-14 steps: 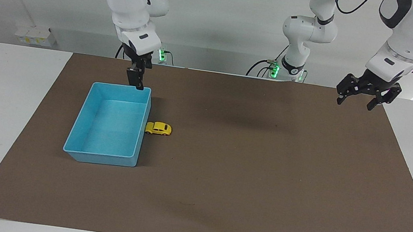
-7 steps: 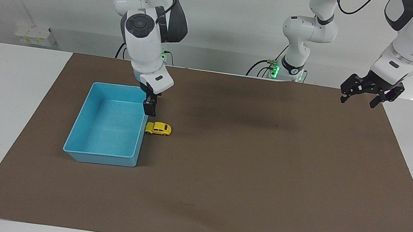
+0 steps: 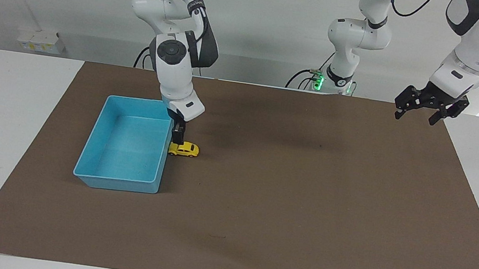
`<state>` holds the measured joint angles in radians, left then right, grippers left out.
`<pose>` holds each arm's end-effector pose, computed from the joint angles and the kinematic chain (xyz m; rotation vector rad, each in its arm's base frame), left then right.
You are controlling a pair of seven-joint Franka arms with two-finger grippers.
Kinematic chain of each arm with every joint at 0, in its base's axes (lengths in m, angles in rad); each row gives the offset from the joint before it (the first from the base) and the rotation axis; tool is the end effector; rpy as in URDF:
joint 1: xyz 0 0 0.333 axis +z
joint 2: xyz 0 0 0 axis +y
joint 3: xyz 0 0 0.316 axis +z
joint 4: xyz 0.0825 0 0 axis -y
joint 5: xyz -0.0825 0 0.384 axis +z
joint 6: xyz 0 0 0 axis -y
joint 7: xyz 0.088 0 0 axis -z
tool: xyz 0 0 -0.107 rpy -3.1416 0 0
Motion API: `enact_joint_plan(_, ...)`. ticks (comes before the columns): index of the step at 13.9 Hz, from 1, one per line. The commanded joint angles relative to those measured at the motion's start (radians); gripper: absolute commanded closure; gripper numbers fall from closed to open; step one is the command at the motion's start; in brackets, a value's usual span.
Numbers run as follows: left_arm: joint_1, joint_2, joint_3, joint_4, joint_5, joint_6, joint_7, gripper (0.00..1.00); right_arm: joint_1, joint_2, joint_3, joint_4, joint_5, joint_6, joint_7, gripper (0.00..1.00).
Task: Wind up and store yellow beetle car
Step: 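Reach the right gripper toward the yellow car beside the bin, then grasp the yellow car with the right gripper and lift it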
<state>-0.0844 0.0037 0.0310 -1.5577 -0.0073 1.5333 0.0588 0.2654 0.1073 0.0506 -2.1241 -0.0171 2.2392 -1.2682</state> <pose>0.5510 -0.0303 0.6254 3.1291 -0.1760 -0.0440 0.5311 0.1728 0.3616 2.1875 2.2398 0.0053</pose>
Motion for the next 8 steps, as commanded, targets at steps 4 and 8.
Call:
enact_joint_plan(4,0.014,-0.024,-0.013,-0.021,0.016,-0.007,-0.010,0.00,0.002,0.101,-0.003,-0.011,-0.032,0.129,-0.017,0.00)
enact_joint_plan(8,0.014,-0.022,-0.013,-0.021,0.016,-0.007,-0.010,0.00,0.002,0.112,-0.003,-0.020,-0.035,0.134,-0.017,0.13)
